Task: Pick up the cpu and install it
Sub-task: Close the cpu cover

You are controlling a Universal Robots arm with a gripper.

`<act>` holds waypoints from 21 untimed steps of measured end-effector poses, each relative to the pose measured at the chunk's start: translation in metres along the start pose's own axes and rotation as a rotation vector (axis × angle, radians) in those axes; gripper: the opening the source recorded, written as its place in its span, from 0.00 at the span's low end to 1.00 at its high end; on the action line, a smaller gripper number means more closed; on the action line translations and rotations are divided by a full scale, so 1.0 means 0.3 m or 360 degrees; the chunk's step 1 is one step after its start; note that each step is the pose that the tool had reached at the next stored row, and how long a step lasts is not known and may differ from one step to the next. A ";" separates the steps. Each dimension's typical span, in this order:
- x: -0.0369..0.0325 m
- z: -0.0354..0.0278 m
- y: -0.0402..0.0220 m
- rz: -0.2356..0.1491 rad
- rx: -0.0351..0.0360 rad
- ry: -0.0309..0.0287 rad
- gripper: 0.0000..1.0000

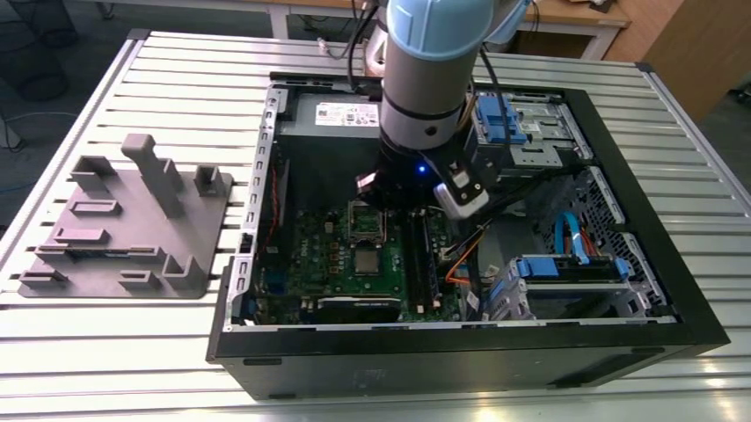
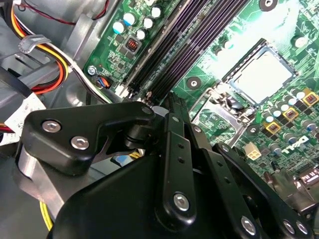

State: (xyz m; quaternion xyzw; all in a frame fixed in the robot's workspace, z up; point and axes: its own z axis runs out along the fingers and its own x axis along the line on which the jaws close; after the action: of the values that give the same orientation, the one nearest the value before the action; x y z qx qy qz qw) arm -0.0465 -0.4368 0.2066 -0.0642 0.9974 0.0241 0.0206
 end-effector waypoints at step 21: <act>-0.012 0.008 0.019 -0.0154 -0.0021 0.00048 0.11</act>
State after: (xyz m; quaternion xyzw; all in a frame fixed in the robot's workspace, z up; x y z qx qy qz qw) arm -0.0435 -0.4305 0.2048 -0.1126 0.9930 0.0297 0.0198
